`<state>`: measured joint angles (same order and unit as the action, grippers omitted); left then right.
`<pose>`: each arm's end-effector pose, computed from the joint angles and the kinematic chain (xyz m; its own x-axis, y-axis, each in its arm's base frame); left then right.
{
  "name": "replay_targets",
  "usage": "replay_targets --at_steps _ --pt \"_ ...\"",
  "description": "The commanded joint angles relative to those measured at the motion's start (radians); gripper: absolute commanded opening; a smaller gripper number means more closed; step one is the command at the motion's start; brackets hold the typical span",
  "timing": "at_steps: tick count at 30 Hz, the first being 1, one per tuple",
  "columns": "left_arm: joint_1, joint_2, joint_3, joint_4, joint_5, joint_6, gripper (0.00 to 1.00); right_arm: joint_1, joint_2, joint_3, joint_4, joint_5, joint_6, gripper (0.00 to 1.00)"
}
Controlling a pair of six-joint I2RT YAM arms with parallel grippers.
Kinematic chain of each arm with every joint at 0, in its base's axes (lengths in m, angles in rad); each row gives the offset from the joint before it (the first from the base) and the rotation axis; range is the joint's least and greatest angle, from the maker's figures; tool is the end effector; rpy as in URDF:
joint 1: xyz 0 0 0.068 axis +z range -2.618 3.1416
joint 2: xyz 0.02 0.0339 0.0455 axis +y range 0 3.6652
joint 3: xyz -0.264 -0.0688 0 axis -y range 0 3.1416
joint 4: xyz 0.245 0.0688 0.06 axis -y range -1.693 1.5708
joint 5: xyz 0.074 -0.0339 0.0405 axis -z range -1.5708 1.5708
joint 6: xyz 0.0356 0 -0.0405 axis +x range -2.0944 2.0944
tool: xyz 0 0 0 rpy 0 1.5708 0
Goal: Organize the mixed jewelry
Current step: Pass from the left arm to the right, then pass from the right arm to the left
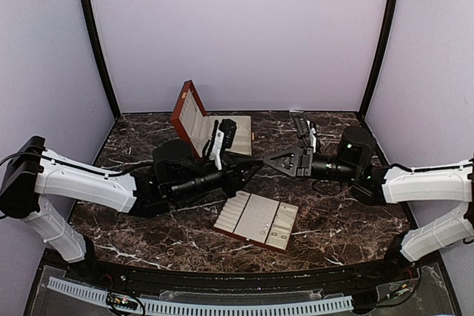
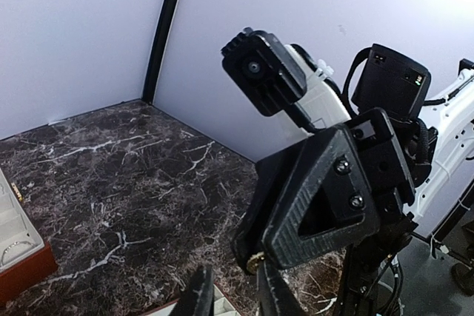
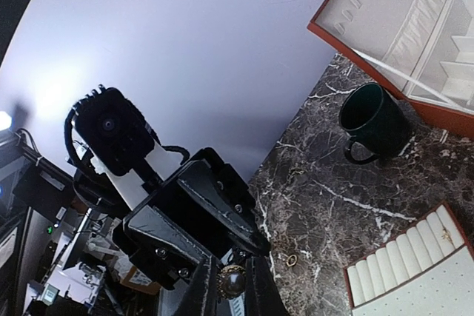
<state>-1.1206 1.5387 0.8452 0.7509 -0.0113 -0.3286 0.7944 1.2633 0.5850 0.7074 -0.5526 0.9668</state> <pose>0.1517 -0.3129 0.2732 -0.2653 -0.1926 -0.9447 0.8555 0.4048 -0.3228 0.1778 0.2077 0.2611 -0.7908 0.1946 -0.5803 -0.5705 0.1090 0.8141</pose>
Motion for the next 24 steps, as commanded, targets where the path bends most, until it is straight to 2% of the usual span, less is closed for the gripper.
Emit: replay_targets --at_steps 1,8,17,24 --pt "-0.010 -0.042 -0.025 0.015 0.023 -0.007 0.25 0.007 -0.029 0.065 -0.231 0.102 -0.166 0.00" --pt "-0.010 -0.113 -0.090 -0.039 0.023 -0.050 0.30 0.006 -0.033 0.108 -0.401 0.143 -0.279 0.00" --pt "-0.001 -0.174 -0.113 -0.150 -0.026 -0.065 0.29 0.007 -0.026 0.108 -0.440 0.137 -0.313 0.00" --pt "0.045 -0.081 0.022 -0.297 0.116 -0.175 0.30 0.020 -0.030 0.087 -0.457 0.211 -0.344 0.00"
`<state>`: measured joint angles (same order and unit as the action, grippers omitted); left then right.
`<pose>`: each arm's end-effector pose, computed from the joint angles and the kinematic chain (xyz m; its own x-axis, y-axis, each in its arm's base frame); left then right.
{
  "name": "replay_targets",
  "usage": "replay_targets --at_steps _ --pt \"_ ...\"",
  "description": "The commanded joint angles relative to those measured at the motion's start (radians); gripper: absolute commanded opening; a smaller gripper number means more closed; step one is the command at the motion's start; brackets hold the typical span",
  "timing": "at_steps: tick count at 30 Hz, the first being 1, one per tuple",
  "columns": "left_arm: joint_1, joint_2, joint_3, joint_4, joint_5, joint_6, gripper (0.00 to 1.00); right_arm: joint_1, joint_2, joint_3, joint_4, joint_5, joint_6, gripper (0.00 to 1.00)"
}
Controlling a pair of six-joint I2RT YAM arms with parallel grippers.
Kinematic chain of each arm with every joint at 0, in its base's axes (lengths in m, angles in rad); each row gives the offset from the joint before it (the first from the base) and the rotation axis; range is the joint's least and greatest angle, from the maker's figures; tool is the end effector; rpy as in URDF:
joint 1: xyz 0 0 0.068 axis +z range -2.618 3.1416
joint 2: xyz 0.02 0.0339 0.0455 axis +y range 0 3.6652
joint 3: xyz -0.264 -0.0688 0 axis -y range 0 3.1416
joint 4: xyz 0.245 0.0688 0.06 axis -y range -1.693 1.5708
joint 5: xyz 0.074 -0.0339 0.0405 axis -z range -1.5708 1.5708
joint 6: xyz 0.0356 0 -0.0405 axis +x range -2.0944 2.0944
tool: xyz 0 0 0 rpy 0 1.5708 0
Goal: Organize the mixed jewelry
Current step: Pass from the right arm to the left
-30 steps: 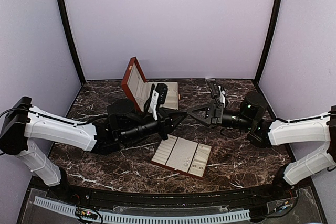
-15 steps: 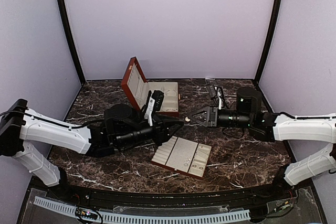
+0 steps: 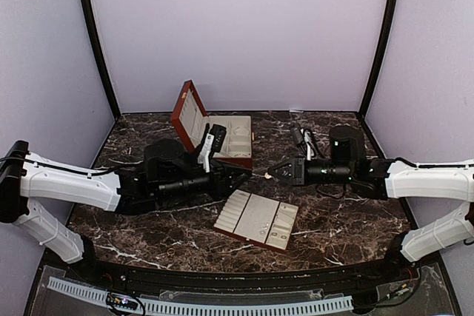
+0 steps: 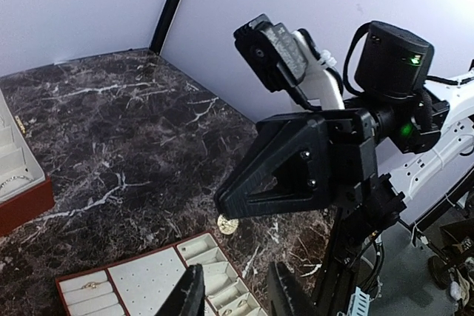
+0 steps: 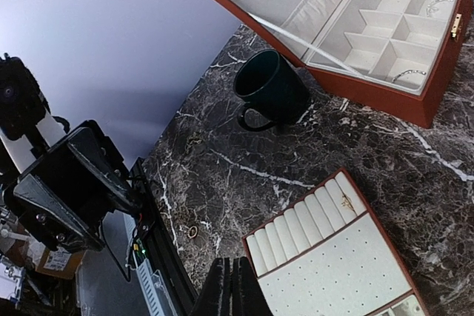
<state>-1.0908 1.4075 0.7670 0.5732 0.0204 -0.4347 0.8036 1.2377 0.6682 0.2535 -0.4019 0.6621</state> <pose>0.1465 -0.2830 0.2683 -0.4056 -0.1327 -0.9044 0.7998 0.4275 -0.4214 0.1801 0.2068 0.2482 -0.7361 0.0517 -0.6749 -0.5934 0.4303 0.6802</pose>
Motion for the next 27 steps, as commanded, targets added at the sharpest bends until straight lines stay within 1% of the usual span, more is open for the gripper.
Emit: replay_targets --at_steps 1,3,6,12,20,27 --pt "0.017 0.073 0.128 -0.140 0.103 -0.081 0.30 0.016 -0.003 0.007 -0.012 0.077 -0.048 0.00" --pt "0.017 0.111 0.166 -0.157 0.140 -0.114 0.31 0.030 -0.001 0.015 -0.027 0.110 -0.067 0.00" --pt "0.030 0.155 0.187 -0.141 0.196 -0.191 0.36 0.052 0.007 0.028 -0.049 0.156 -0.095 0.00" --pt "0.064 0.206 0.192 -0.123 0.251 -0.305 0.36 0.082 0.009 0.040 -0.071 0.211 -0.130 0.00" --pt "0.081 0.242 0.198 -0.117 0.294 -0.375 0.24 0.099 0.014 0.043 -0.084 0.235 -0.173 0.00" --pt "0.083 0.266 0.216 -0.113 0.318 -0.387 0.24 0.108 0.029 0.059 -0.101 0.242 -0.198 0.00"
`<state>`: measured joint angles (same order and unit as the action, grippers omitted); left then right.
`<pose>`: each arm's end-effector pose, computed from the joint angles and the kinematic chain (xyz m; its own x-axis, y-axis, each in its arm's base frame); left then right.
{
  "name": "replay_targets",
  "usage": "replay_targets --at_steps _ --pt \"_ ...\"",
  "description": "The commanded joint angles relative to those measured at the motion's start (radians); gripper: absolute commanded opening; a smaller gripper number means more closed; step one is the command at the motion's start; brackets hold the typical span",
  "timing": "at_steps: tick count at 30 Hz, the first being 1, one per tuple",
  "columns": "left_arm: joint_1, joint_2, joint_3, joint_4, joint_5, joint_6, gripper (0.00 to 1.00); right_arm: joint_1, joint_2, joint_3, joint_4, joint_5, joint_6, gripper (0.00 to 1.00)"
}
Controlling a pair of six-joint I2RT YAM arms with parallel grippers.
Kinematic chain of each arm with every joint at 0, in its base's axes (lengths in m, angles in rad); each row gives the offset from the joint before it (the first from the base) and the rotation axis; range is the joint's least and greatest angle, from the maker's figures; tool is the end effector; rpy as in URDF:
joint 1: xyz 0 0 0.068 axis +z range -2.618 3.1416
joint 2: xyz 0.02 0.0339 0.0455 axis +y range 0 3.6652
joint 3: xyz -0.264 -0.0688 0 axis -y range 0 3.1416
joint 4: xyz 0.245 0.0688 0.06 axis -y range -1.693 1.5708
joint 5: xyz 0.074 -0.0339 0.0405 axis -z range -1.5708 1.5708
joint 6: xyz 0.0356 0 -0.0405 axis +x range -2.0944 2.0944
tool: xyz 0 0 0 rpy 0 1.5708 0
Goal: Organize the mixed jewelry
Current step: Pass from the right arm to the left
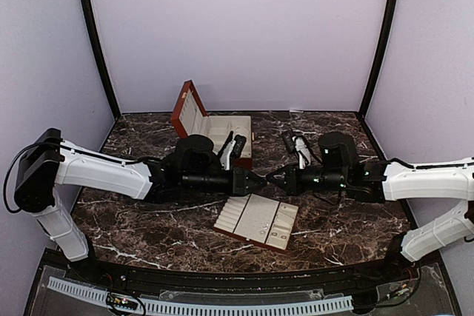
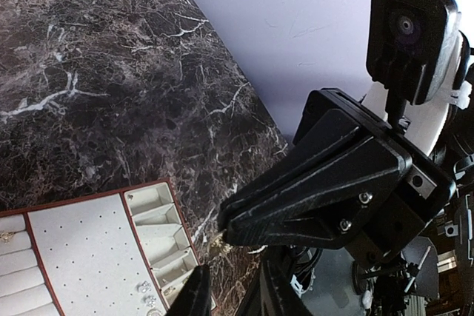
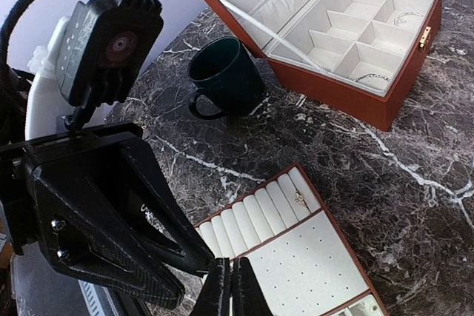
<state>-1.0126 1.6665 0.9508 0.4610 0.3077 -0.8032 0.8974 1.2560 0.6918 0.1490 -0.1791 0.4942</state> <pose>0.1889 -0.3229 0.2336 -0.7861 -0.0359 -0.6171 0.5731 0.3317 -0.7494 0.1679 0.2206 0.2402 -0.6345 -0.0470 -0.7715 -0.6473 0.5776 0.4973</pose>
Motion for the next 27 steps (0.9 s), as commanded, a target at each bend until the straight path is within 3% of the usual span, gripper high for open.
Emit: replay_targets --at_steps 1,5,23,27 --pt "0.005 0.010 0.032 0.000 0.033 -0.020 0.24 0.015 0.012 0.036 0.003 0.018 -0.031 0.00" --pt "0.008 0.016 0.029 -0.001 0.029 -0.028 0.24 0.019 0.012 0.037 0.001 0.022 -0.035 0.00" --pt "0.020 0.030 0.018 0.001 0.027 -0.062 0.01 0.050 0.010 0.045 -0.016 0.025 -0.082 0.00" --pt "0.020 0.032 0.016 0.005 0.032 -0.064 0.00 0.055 0.011 0.048 -0.019 0.038 -0.082 0.00"
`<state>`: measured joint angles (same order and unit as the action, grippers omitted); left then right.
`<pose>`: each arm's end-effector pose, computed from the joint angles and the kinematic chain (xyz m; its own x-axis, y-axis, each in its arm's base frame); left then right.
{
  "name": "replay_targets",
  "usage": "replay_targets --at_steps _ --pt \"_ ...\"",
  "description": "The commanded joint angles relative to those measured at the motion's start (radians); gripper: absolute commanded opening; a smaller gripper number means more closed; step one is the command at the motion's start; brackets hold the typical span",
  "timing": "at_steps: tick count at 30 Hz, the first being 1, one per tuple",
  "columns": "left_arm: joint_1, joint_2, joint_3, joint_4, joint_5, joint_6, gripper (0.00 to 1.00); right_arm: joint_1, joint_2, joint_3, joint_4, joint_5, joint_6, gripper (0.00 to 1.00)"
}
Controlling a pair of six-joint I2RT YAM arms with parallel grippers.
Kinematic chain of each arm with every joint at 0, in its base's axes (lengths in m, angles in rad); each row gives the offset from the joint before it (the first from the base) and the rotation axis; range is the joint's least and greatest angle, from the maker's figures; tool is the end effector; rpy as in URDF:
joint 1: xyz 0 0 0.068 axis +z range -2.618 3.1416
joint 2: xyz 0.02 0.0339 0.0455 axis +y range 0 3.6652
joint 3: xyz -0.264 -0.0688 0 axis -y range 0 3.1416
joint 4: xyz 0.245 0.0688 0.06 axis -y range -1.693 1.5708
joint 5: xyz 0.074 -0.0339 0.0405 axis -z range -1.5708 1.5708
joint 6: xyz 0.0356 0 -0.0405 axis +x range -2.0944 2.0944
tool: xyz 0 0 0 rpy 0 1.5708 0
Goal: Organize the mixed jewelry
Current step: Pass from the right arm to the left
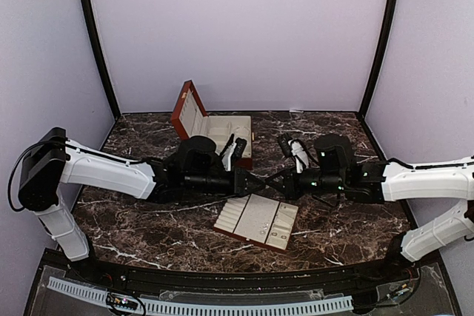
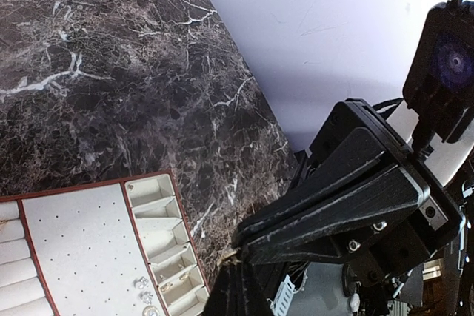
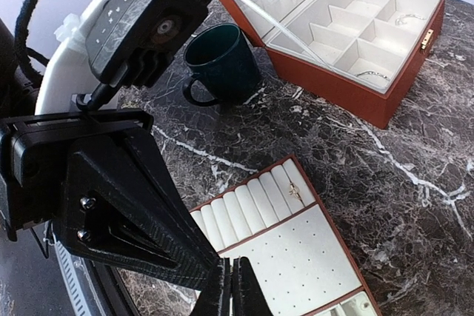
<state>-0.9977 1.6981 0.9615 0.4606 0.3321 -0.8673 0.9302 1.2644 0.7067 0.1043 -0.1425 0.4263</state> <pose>0.1957 -0.3246 0.2259 -0.8310 -0.0418 -0.5547 0.5112 0.3357 -0.7912 0.1622 0.2261 0.2386 -0.5981 -0.1174 -0.7928 -0.6838 0.5907 0.4284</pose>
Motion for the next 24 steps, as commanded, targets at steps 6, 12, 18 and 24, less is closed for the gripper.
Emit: replay_targets --at_steps 6,12,18,24 --pt "0.005 -0.017 -0.018 0.024 -0.027 0.012 0.00 0.022 -0.024 0.023 0.041 0.044 0.038 0.20" --pt "0.005 -0.043 -0.064 0.093 -0.109 0.055 0.00 0.011 -0.059 0.025 0.074 0.064 0.142 0.55" --pt "0.005 -0.082 -0.126 0.256 -0.218 0.221 0.00 0.004 -0.053 0.028 0.134 0.030 0.312 0.68" --pt "0.004 -0.122 -0.223 0.567 -0.219 0.387 0.00 -0.026 -0.034 -0.021 0.302 -0.071 0.494 0.72"
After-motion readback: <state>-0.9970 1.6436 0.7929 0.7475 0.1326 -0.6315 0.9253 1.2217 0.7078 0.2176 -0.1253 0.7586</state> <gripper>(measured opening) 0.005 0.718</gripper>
